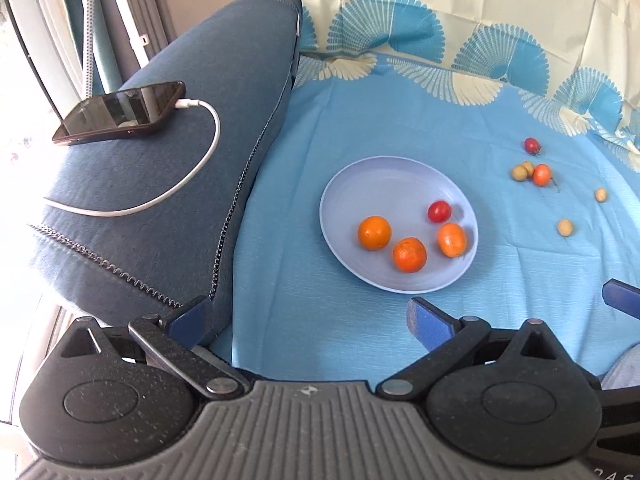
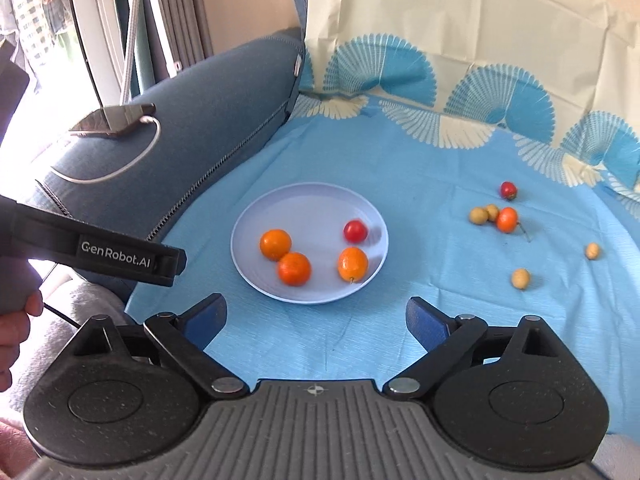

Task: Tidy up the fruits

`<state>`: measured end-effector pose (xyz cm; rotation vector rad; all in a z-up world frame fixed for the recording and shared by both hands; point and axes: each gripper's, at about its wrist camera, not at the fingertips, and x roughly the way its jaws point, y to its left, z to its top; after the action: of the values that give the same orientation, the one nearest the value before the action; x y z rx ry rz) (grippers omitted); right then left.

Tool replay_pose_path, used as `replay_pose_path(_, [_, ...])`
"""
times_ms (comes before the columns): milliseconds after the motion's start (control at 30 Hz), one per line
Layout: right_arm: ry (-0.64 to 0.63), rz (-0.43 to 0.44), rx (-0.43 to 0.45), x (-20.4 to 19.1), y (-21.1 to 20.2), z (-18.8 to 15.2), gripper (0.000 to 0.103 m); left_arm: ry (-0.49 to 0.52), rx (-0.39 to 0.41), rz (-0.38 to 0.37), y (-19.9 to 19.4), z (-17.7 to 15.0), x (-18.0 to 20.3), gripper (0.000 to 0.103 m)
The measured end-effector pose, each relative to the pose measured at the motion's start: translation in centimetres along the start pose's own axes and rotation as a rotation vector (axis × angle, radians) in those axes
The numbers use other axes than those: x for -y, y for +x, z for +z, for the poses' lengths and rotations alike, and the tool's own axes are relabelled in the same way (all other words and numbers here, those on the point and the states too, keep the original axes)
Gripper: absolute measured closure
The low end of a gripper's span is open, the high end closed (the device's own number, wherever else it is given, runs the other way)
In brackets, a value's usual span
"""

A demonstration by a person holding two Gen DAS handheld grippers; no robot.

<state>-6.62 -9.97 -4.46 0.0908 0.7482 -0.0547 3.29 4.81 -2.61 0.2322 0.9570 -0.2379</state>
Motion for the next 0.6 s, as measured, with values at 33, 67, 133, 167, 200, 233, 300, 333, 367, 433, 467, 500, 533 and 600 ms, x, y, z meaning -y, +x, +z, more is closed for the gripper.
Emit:
replay_pose_path(33, [-0.001,-0.005,0.016,-0.1,-0.8,-0.2,0.006,0.002,0.010,-0.005,-0.7,-0.3,0.1,0.000])
replay_pose_path(67, [-0.003,-0.007,0.028,-0.3,-1.4,-0.4,0.006,0.005,0.019,-0.011,-1.2,-0.5,0.1,0.000])
replay_pose_path(133, [-0.007,-0.013,0.054,-0.4,-2.6,-0.7,0.006,0.008,0.043,-0.013,-2.3,-0.9,0.3,0.000])
replay_pose_path(167, [-0.010,-0.015,0.066,-0.5,-3.2,-0.8,0.005,0.009,0.057,-0.011,-2.8,-1.1,0.4,0.000])
replay_pose_path(200, [-0.012,-0.017,0.078,-0.5,-3.8,-1.0,0.005,0.010,0.067,-0.010,-3.2,-1.3,0.4,0.000])
replay_pose_path(233, [-0.014,-0.020,0.090,-0.5,-4.3,-1.1,0.005,0.009,0.075,-0.011,-3.7,-1.5,0.5,0.000])
replay_pose_path(300, [-0.014,-0.024,0.109,-0.5,-5.2,-1.4,0.004,0.007,0.088,-0.008,-4.7,-2.0,0.7,0.000])
replay_pose_path(333, [-0.013,-0.023,0.117,-0.4,-5.7,-1.5,0.004,0.010,0.096,-0.008,-5.1,-2.1,0.8,0.000])
replay_pose_path(367, [-0.013,-0.023,0.126,-0.4,-6.0,-1.6,0.004,0.014,0.103,-0.006,-5.4,-2.3,0.9,0.000])
replay_pose_path(433, [-0.014,-0.022,0.145,-0.4,-6.9,-1.9,0.004,0.022,0.115,-0.002,-6.1,-2.6,1.3,0.000])
replay_pose_path(467, [-0.015,-0.021,0.154,-0.4,-7.2,-2.0,0.004,0.027,0.122,-0.002,-6.5,-2.9,1.4,0.000])
replay_pose_path(500, [-0.016,-0.020,0.164,-0.4,-7.6,-2.1,0.004,0.030,0.128,-0.003,-6.8,-3.0,1.5,0.000])
replay_pose_path(533, [-0.018,-0.019,0.173,-0.4,-7.9,-2.2,0.004,0.032,0.134,-0.003,-7.3,-3.2,1.7,0.000])
replay_pose_path(600, [-0.021,-0.017,0.188,-0.4,-8.5,-2.3,0.003,0.035,0.146,-0.001,-7.7,-3.4,2.0,0.000])
